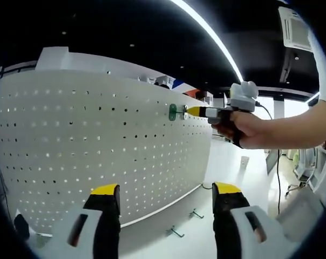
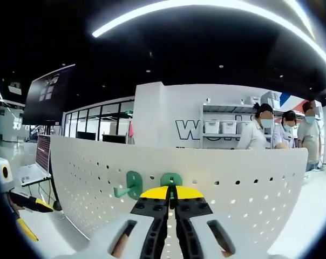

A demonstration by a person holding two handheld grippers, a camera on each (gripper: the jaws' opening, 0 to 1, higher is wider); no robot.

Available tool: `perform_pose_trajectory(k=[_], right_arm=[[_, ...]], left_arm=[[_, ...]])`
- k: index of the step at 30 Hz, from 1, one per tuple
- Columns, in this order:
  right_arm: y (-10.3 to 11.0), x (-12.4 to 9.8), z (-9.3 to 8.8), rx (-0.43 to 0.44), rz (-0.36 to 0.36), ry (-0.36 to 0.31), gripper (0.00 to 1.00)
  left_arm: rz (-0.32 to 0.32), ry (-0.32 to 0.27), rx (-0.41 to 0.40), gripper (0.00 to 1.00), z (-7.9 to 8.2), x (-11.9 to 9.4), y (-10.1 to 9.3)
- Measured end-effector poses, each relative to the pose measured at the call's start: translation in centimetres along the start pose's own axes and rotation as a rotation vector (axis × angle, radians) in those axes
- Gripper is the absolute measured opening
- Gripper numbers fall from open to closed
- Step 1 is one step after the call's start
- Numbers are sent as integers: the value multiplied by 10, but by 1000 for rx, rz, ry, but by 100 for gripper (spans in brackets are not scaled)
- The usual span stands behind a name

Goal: Insert the hook assembly into the mounting plate slot until the hook locks in place.

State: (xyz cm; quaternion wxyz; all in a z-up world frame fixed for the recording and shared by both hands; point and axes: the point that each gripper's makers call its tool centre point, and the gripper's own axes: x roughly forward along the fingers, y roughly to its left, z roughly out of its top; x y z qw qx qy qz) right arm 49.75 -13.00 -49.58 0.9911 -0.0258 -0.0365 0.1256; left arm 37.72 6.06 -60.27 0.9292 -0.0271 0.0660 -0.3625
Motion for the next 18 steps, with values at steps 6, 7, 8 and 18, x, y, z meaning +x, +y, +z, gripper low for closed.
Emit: perform_pose_trajectory(k=[6, 7, 8, 18], right_arm=[[0, 1, -1, -15, -27, 3, 1], [0, 1, -1, -12, -28, 4, 1], [1, 1, -1, -18, -34, 3, 1], [1, 3, -2, -21, -91, 12, 1]], left_arm=[[4, -4, -6, 71, 1, -1, 2], [5, -2, -10, 71, 0, -1, 3], [4, -1, -14, 71, -1, -2, 3], [5, 7, -27, 70, -7, -4, 1]])
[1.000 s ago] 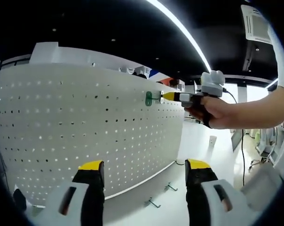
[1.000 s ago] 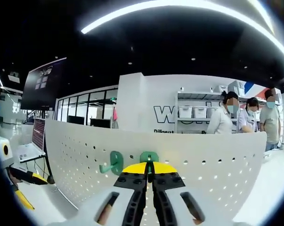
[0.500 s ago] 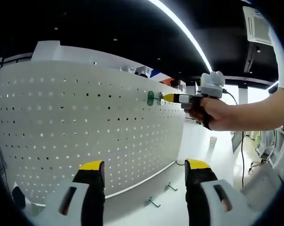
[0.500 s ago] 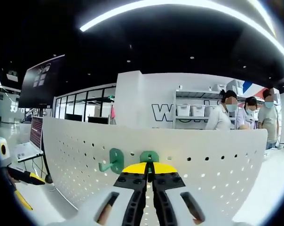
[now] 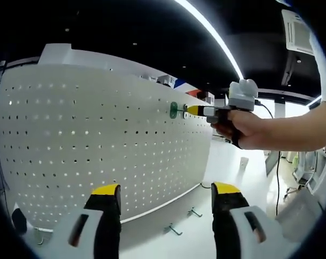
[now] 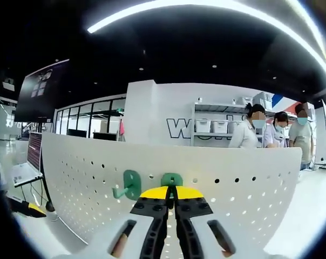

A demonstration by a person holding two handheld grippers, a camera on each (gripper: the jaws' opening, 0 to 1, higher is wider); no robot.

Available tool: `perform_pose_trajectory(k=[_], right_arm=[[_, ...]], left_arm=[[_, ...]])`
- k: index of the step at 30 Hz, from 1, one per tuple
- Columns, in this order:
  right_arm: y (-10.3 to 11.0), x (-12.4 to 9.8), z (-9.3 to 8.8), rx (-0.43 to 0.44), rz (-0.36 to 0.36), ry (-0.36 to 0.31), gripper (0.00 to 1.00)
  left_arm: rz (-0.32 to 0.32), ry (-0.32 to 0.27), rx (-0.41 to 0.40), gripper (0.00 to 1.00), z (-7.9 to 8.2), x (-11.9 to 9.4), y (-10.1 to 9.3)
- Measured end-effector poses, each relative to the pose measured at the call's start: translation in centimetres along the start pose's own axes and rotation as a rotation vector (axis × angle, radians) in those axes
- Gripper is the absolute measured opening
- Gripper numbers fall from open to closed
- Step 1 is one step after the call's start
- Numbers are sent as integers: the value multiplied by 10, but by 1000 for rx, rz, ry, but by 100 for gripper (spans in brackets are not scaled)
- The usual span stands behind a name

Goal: Insert the hook assembly into the mounting plate slot until the hook locks in place.

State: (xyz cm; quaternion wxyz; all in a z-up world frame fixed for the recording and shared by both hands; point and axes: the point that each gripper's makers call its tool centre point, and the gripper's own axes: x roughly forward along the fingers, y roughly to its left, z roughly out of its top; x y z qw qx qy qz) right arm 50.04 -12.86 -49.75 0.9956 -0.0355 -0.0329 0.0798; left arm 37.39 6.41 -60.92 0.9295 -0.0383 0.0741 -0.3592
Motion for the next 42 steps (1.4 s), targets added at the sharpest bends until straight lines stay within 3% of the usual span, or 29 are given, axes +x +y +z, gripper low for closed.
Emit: perform_pose_trajectory(k=[17, 26, 36, 42], right_arm=[[-1, 1, -3, 23, -71, 8, 2], [-1, -3, -4, 20, -61, 5, 2], [0, -6, -3, 51, -36, -5, 12], [3, -7, -6, 87, 0, 1, 23]], left_arm=[[5, -6, -11, 68, 2, -2, 4], [3, -19, -36, 69, 6, -4, 6], [0, -11, -27, 69, 4, -3, 3], [0, -15, -26, 69, 4, -3, 3]])
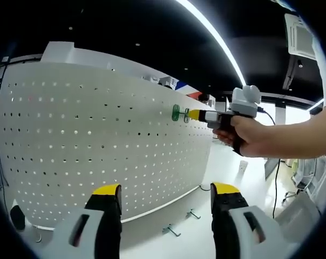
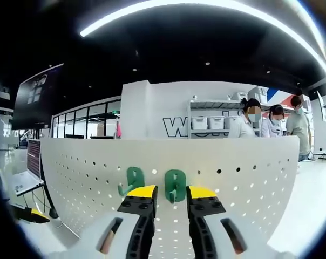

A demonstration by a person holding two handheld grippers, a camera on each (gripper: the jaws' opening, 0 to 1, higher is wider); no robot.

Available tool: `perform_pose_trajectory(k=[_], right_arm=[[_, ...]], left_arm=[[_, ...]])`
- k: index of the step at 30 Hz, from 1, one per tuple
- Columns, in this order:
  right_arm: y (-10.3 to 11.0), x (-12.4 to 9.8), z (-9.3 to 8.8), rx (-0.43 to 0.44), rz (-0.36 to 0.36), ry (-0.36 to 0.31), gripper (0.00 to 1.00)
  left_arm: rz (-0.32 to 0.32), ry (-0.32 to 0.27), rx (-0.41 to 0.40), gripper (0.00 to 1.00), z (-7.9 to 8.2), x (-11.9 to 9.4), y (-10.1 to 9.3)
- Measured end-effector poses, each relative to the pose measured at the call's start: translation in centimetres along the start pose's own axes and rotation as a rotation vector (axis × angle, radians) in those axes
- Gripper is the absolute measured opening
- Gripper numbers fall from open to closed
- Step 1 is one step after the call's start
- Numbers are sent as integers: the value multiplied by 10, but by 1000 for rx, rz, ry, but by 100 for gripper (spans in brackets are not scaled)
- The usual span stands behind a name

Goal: Insert the hook assembly into the mounting plate slot until the hook locks in place.

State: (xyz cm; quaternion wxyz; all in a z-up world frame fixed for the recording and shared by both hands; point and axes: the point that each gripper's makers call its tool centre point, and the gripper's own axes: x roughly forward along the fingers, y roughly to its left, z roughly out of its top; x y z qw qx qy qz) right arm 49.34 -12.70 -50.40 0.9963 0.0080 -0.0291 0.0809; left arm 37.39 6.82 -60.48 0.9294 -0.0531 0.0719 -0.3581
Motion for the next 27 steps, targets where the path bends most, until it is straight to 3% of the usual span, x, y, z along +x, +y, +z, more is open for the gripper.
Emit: perform_pose_trajectory(k=[15, 27], right_arm=[[1, -11, -13, 68, 62, 15, 55], [4, -20, -18, 68, 92, 23, 62]], left_arm=[[-1, 1, 3, 69, -1, 1, -1], [-9, 2, 7, 69, -2, 4, -4]])
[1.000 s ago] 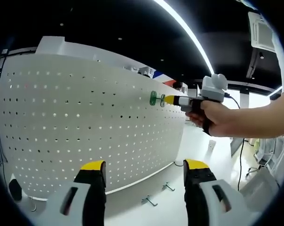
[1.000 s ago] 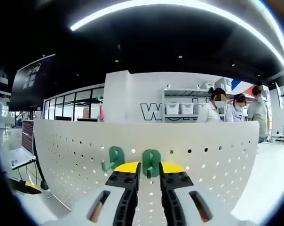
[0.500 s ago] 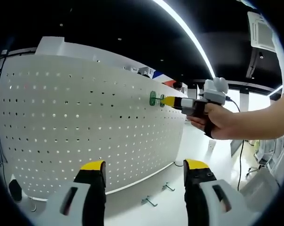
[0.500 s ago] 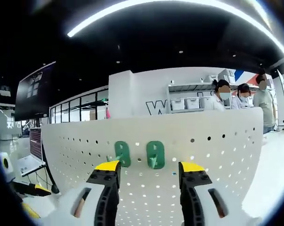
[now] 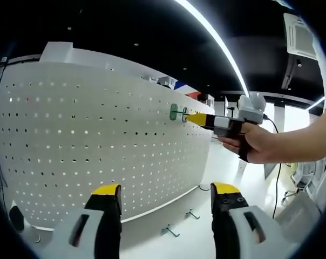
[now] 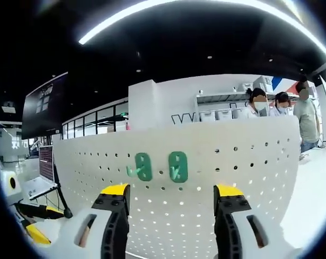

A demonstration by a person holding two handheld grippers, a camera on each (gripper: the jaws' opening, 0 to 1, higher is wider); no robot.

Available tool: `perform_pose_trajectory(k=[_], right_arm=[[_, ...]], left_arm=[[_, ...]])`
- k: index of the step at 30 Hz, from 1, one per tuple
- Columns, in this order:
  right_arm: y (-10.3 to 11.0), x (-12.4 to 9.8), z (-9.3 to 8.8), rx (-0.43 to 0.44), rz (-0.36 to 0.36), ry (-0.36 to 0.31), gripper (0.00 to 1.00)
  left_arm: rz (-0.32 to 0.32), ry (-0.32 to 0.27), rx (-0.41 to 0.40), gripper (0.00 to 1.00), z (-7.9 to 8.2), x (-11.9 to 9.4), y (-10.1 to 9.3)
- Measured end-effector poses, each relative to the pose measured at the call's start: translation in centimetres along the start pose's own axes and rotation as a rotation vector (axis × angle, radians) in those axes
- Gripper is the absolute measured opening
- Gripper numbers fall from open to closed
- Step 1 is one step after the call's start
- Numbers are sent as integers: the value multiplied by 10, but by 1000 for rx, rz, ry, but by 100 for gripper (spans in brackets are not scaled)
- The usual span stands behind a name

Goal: Insert the hook assembly into the mounting plate slot until the hook locks in place.

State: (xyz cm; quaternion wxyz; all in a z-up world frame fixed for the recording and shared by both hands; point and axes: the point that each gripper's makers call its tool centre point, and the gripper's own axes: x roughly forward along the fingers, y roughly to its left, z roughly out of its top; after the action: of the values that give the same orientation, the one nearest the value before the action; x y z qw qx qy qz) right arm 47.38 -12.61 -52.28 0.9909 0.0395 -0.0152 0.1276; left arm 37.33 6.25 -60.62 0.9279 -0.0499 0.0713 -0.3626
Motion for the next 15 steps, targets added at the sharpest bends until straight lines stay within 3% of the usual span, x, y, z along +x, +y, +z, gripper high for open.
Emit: perform_pose_trajectory(k=[5, 15], right_arm=[[6, -2, -1, -8, 37, 3, 67], [7, -3, -4, 1, 53, 10, 66]], left_arm=[[-1, 0, 0, 69, 0, 0, -1], [-1, 1, 6, 70, 1, 1, 0]])
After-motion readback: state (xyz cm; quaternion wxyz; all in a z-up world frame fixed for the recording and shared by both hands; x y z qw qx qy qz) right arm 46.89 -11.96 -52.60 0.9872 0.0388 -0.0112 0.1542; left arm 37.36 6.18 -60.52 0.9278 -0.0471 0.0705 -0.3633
